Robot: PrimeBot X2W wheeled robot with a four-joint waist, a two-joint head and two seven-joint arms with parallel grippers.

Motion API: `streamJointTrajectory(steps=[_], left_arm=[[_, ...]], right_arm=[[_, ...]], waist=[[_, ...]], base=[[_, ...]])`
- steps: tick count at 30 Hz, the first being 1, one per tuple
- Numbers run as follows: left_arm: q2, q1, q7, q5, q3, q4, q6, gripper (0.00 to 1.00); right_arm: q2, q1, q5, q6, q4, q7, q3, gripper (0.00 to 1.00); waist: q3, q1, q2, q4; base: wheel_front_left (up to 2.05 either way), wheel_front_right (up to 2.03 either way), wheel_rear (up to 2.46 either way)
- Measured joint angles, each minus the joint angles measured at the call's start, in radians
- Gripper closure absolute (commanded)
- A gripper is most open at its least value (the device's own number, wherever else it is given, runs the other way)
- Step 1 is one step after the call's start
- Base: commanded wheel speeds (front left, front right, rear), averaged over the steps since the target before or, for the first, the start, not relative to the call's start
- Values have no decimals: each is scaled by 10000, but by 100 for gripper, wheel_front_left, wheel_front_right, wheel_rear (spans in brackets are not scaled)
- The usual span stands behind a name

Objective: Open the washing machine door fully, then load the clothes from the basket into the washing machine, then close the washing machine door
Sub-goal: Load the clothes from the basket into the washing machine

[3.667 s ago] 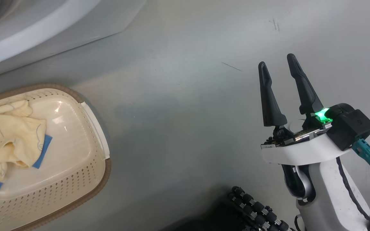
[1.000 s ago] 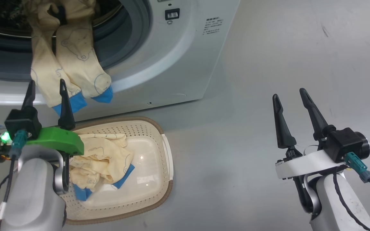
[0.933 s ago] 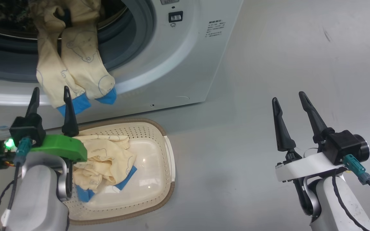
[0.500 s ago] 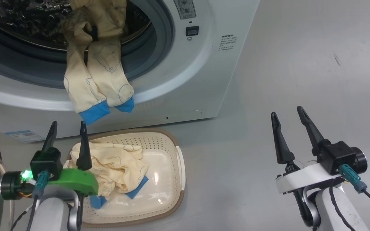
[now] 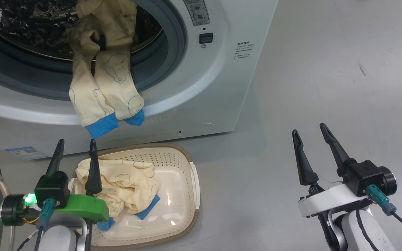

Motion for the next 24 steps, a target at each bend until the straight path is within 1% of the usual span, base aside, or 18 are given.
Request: streamJointTrajectory(steps=[15, 21, 23, 24], left_arm=[[12, 245, 52, 173, -35, -374, 36, 0], [35, 67, 1007, -251, -265, -228, -527, 0], [81, -242, 1260, -341, -314, -226, -646, 0], [148, -675, 1499, -370, -322, -226, -736, 0]], right_arm=[[33, 20, 0, 2, -163, 0, 63, 0], [36, 17, 0, 0, -330, 0, 29, 0], [40, 4, 0, 0, -420, 0, 19, 0], [42, -16, 0, 0, -491, 0, 13, 0]], waist=[[146, 0, 0, -136], [428, 0, 0, -186], [548, 0, 0, -203], [681, 0, 0, -224]], base=[[0, 0, 0], [0, 0, 0], [0, 0, 0], [0, 0, 0]])
